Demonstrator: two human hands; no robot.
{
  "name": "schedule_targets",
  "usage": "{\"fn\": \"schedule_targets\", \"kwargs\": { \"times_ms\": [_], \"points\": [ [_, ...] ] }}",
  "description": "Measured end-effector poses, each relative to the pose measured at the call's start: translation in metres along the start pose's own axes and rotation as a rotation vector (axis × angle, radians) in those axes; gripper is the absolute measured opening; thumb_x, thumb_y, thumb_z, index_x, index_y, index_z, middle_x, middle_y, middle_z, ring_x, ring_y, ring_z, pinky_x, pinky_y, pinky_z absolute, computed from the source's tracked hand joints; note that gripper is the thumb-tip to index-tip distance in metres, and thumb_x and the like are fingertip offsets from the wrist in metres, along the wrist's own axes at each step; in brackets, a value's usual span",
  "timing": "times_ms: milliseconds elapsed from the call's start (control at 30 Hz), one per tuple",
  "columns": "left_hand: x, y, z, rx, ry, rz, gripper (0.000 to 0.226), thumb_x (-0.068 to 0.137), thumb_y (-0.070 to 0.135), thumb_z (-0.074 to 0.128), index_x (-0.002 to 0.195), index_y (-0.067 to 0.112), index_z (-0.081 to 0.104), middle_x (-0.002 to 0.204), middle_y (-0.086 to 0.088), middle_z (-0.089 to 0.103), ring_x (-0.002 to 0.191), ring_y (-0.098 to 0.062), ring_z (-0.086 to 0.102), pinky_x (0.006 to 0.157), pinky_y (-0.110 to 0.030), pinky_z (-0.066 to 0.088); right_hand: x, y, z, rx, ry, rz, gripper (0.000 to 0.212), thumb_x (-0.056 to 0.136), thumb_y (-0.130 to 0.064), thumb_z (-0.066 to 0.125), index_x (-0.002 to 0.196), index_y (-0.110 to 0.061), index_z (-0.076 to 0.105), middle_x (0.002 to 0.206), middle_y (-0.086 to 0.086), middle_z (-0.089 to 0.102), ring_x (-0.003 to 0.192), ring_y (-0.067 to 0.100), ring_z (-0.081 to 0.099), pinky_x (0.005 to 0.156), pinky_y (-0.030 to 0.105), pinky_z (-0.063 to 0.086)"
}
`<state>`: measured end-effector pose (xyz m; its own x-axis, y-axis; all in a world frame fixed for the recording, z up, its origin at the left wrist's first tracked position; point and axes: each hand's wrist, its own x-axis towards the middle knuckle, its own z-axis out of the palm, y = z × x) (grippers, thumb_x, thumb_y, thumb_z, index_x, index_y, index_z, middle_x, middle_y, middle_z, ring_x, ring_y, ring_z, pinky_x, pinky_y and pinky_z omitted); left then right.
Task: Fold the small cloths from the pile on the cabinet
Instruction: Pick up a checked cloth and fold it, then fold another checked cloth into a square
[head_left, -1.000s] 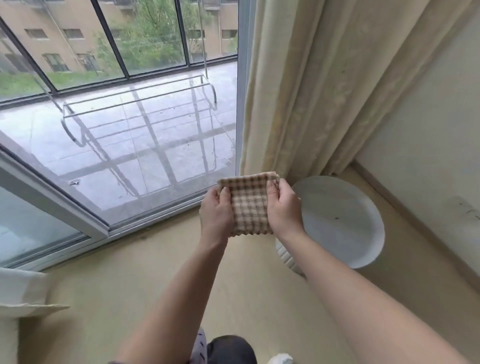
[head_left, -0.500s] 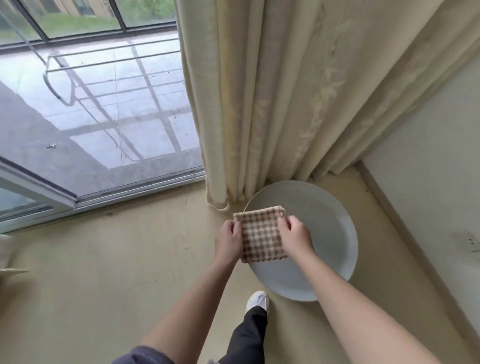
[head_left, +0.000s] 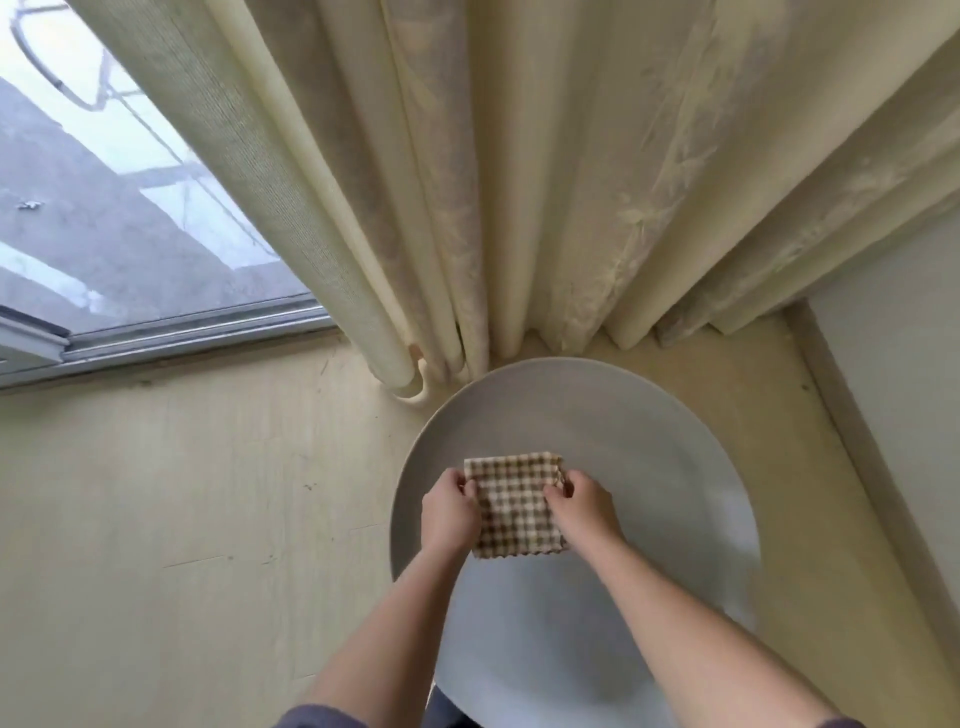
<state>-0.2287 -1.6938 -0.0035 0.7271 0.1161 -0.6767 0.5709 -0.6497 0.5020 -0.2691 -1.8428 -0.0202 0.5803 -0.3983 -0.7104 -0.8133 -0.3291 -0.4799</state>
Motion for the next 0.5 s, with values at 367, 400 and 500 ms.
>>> {"fn": "schedule_targets", "kwargs": {
  "times_ms": [367,400,500],
  "points": [
    [0.040,-0.047,0.045,0.805,0.114,0.587,0.065,0.072,0.033,0.078,0.131,0.020,0.054,0.130,-0.002,0.054,0.109,-0.025,0.057,0.080,-0.037,0.047,0.049,0.046,0.014,-0.881,0.032,-0.573,0.077,0.055,-0.031,0.091,0.126,-0.022,0.064,0.139,0.001,0.057,0.131,0.028,0.051,0.097,0.055,0.046],
    [0.042,-0.051,0.050,0.860,0.085,0.602,0.069,0.067,0.032,0.080,0.131,0.021,0.056,0.130,-0.003,0.056,0.108,-0.026,0.058,0.079,-0.038,0.048,0.048,0.044,0.016,-0.914,0.003,-0.572,0.074,0.070,-0.031,0.083,0.137,-0.024,0.054,0.150,0.000,0.046,0.142,0.028,0.036,0.108,0.058,0.033],
    [0.040,-0.044,0.053,0.931,0.073,0.614,0.067,0.075,0.032,0.073,0.137,0.022,0.050,0.136,-0.002,0.050,0.115,-0.026,0.052,0.086,-0.038,0.043,0.049,0.039,0.013,-0.973,-0.021,-0.548,0.065,0.096,-0.029,0.056,0.153,-0.027,0.025,0.164,-0.003,0.012,0.152,0.024,0.000,0.118,0.056,-0.001]
  ]
}}
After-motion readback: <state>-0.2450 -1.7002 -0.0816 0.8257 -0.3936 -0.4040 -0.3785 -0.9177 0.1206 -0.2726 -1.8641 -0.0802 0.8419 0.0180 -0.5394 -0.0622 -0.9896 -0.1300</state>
